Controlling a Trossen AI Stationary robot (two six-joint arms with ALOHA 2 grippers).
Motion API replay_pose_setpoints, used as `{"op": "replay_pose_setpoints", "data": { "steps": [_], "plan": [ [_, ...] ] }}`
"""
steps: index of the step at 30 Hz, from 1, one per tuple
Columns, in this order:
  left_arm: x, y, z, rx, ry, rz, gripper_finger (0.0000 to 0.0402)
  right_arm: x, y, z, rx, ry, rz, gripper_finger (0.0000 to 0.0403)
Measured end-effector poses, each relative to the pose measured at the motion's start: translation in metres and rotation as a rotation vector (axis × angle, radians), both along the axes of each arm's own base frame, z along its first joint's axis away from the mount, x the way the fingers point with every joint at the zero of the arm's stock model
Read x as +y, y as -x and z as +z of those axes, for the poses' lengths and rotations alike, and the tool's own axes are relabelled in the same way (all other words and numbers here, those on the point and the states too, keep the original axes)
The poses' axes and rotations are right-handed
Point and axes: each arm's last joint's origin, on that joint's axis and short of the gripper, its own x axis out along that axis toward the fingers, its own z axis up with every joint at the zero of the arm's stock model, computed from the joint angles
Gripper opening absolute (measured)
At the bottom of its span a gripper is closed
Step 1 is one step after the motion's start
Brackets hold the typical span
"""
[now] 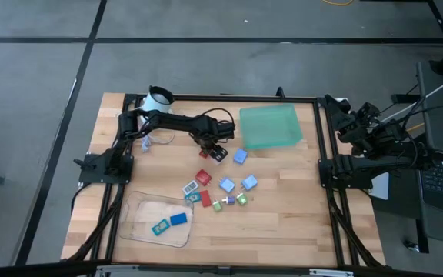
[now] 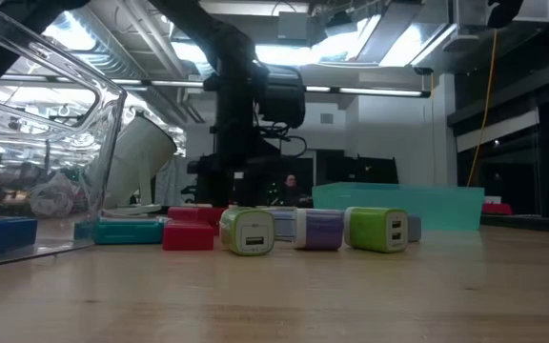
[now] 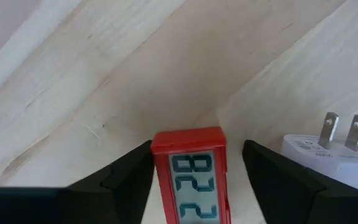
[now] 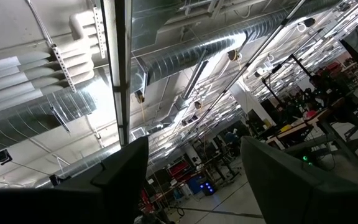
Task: Pick & Place Office items
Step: Put the red digital clock into the transparent bin
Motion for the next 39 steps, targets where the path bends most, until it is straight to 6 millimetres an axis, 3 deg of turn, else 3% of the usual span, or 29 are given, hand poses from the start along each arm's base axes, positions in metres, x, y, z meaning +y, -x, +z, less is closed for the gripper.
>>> {"op": "replay_pose_setpoints", "data": {
  "steps": [7,11,16,23,29,35,39],
  "plan": [
    [0.001,0.004,-0.003,0.0,0.045,-0.017,0.015,0.0,0.0,0.0,0.002,0.0,0.0,0.0261],
    [0.001,0.002,0.001,-0.012,0.072,-0.021,0.015,0.0,0.0,0.0,0.002,0.0,0.0,0.0261],
    [0.0,-0.002,0.024,-0.129,0.119,-0.034,0.015,0.0,0.0,0.0,0.005,0.004,-0.003,0.0261],
    [0.002,0.011,0.111,-0.417,-0.029,-0.039,0.015,0.0,0.0,0.0,0.005,0.005,-0.004,0.0261],
    [-0.006,0.05,0.193,-0.662,-0.131,-0.088,0.015,0.0,0.0,0.0,0.011,0.007,-0.008,0.0261],
    [-0.04,0.093,0.25,-0.876,-0.044,-0.293,0.015,0.0,0.0,-0.001,0.02,0.013,-0.015,0.0261],
    [-0.069,0.118,0.27,-0.988,0.004,-0.416,0.015,0.0,0.0,-0.001,0.02,0.011,-0.018,0.0261]
  ]
}}
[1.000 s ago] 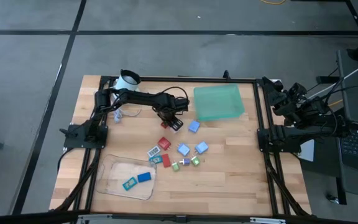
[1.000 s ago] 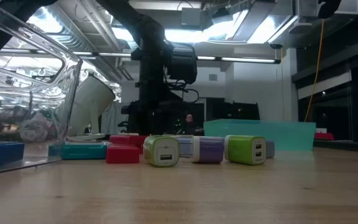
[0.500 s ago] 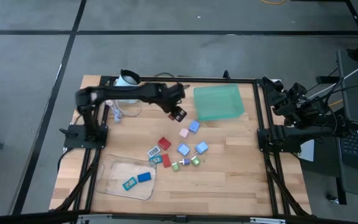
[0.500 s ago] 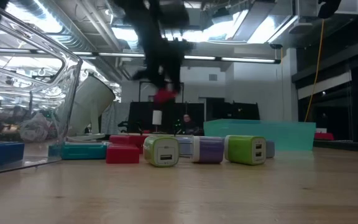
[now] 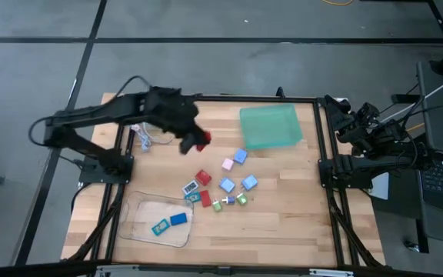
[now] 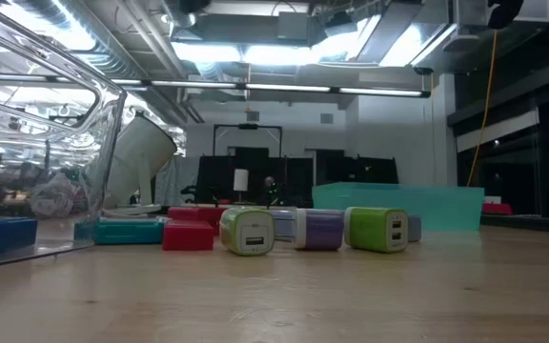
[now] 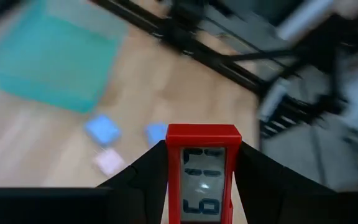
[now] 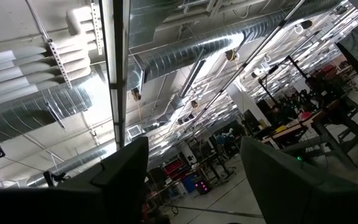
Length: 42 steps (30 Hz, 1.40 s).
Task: Pick & Place Office items
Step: Put the red digital clock into the transparent bin
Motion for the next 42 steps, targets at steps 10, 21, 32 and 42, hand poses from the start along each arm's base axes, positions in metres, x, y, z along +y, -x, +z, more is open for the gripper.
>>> {"op": "replay_pose_setpoints", "data": {
  "steps": [10,21,32,42],
  "plan": [
    [-0.059,0.043,-0.051,-0.141,0.113,0.16,0.015,-0.001,0.0,-0.001,0.008,-0.016,-0.022,0.0261],
    [-0.126,0.092,-0.136,0.104,0.265,0.173,0.015,-0.002,0.0,-0.001,-0.014,-0.079,-0.037,0.0261],
    [-0.157,0.112,-0.17,0.521,0.225,-0.037,0.015,-0.002,0.0,-0.002,-0.01,-0.081,-0.04,0.0261],
    [-0.17,0.108,-0.185,0.596,0.21,-0.023,0.0238,-0.003,0.0,-0.002,-0.006,-0.095,-0.061,0.0261]
  ]
}}
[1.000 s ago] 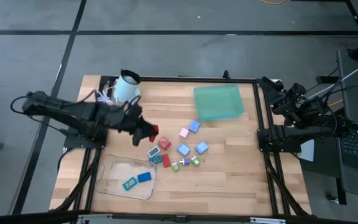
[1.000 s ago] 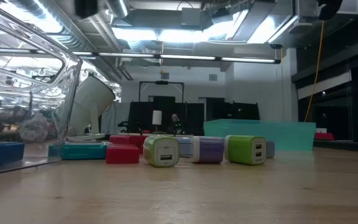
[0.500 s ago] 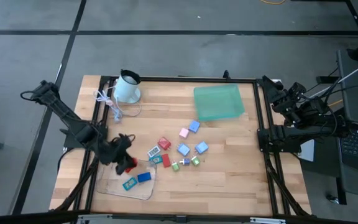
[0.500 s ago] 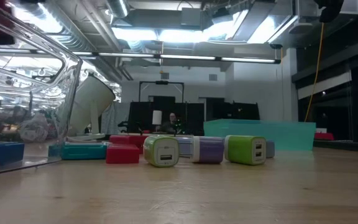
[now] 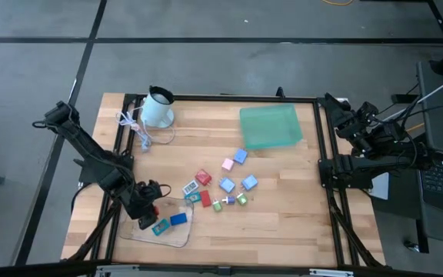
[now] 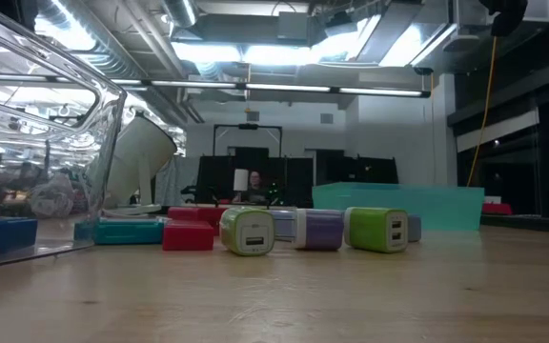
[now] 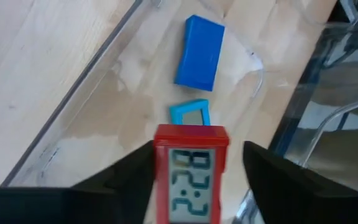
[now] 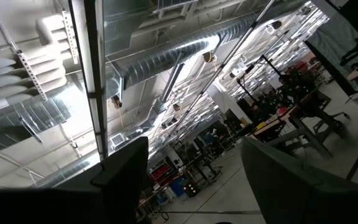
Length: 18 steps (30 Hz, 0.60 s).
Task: Pick & Place Office items
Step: Put the red digital clock into the transparent bin
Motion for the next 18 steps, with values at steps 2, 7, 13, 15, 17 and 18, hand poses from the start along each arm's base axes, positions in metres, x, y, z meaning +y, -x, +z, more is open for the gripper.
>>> {"op": "replay_pose_setpoints", "data": {
  "steps": [2,7,13,15,17,18],
  "plan": [
    [0.0003,0.0,0.0005,-0.001,0.005,0.018,0.0266,0.0,0.0,0.0,0.0,0.0,0.0,0.0261],
    [0.0005,0.0001,0.0048,-0.024,0.041,0.04,0.0291,0.0,0.0,0.0,0.0,0.0,0.0,0.0261],
    [0.0007,0.0006,0.0065,-0.016,0.069,0.059,0.0288,0.0,0.0,0.0,0.001,0.001,0.0,0.0261],
    [0.0004,0.0009,0.0065,-0.001,0.085,0.061,0.0292,0.0001,0.0,0.0,0.002,0.004,0.0,0.0261],
    [0.0001,0.0012,0.0064,0.015,0.103,0.076,0.0297,0.0001,-0.0001,0.0,0.004,0.008,0.002,0.0261],
    [-0.0001,0.0012,0.0065,0.021,0.111,0.083,0.03,0.0002,-0.0001,0.0,0.004,0.009,0.003,0.0261]
  ]
}}
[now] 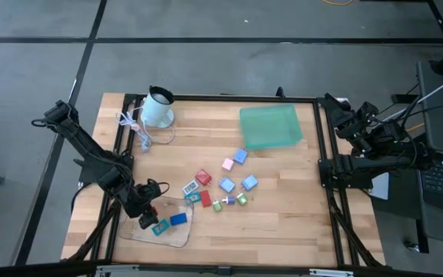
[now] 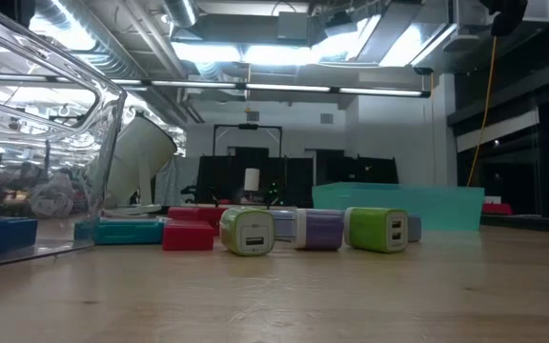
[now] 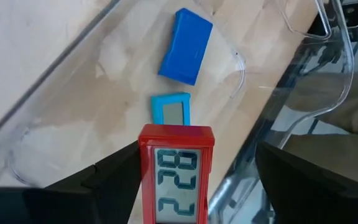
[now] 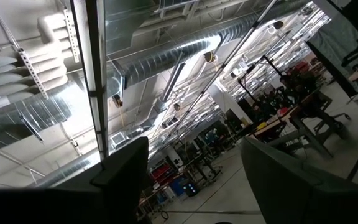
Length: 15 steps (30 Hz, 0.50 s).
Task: Pick & Place Office items
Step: Put the red digital clock into the transparent bin, then put the white digital clock into the transparent bin
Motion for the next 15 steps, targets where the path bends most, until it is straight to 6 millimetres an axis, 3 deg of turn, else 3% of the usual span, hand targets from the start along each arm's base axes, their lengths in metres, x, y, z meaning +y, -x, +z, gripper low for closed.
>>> {"op": "replay_pose_setpoints", "data": {
  "steps": [10,15],
  "plan": [
    [-0.002,-0.0025,0.0023,0.001,0.06,0.061,0.0326,0.0,-0.0002,-0.0002,0.014,0.014,-0.009,0.0261],
    [0.0,0.0003,-0.0046,0.164,0.108,0.043,0.0329,0.0001,-0.0004,-0.0005,0.017,0.014,-0.007,0.0261]
  ]
}}
